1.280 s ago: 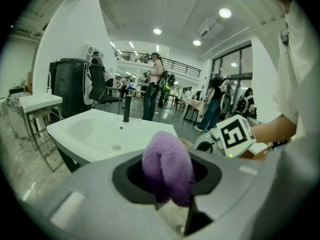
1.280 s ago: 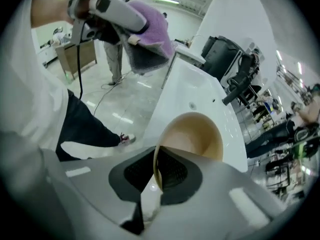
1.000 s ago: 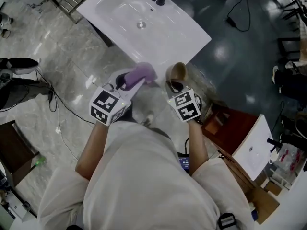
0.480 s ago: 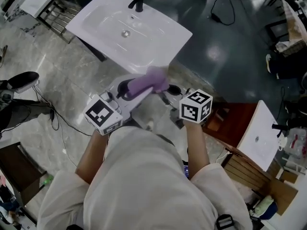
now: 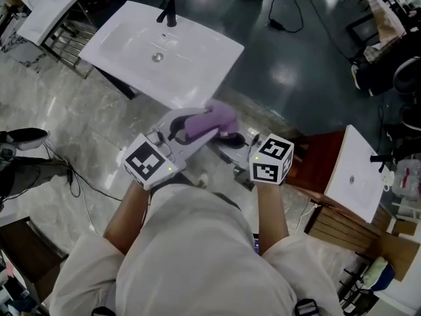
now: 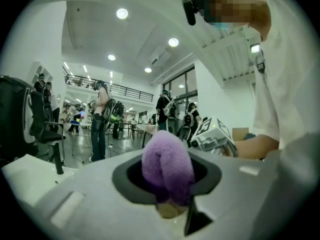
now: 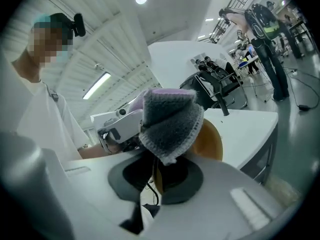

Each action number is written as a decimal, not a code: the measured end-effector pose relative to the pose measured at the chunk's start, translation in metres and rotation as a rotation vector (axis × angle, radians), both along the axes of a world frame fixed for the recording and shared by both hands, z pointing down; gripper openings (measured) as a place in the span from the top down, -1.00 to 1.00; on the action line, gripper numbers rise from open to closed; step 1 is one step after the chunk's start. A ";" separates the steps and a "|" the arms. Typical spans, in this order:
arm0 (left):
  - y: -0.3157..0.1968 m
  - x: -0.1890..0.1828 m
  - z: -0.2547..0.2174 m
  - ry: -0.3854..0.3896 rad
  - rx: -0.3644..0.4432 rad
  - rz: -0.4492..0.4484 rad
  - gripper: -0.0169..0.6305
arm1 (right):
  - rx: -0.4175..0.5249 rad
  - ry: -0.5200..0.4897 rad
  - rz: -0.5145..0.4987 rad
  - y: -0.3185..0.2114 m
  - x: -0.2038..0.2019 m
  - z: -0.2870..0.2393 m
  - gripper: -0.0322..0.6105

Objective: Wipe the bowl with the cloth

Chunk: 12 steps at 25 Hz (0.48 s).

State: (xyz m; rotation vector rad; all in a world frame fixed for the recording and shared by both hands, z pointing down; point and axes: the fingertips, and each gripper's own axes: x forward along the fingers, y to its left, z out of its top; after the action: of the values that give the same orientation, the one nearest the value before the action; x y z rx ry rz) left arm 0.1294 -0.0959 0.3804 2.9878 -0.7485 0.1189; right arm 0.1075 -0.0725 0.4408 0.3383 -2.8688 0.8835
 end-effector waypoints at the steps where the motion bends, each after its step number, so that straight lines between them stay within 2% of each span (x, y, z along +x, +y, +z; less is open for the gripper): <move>1: 0.000 0.001 0.000 -0.001 0.000 0.007 0.57 | 0.005 -0.002 -0.004 0.004 0.003 -0.002 0.83; 8: 0.000 0.006 -0.006 0.070 -0.055 0.054 0.57 | 0.037 -0.036 -0.044 0.028 0.018 -0.019 0.81; 12: -0.004 -0.003 0.002 0.089 -0.089 0.049 0.58 | 0.043 -0.067 -0.079 0.044 0.020 -0.029 0.79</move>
State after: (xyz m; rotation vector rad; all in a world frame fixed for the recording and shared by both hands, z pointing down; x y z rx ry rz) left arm 0.1267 -0.1000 0.3820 2.9058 -0.6434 0.0211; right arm 0.1272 -0.0282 0.4122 0.2012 -2.9426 0.8360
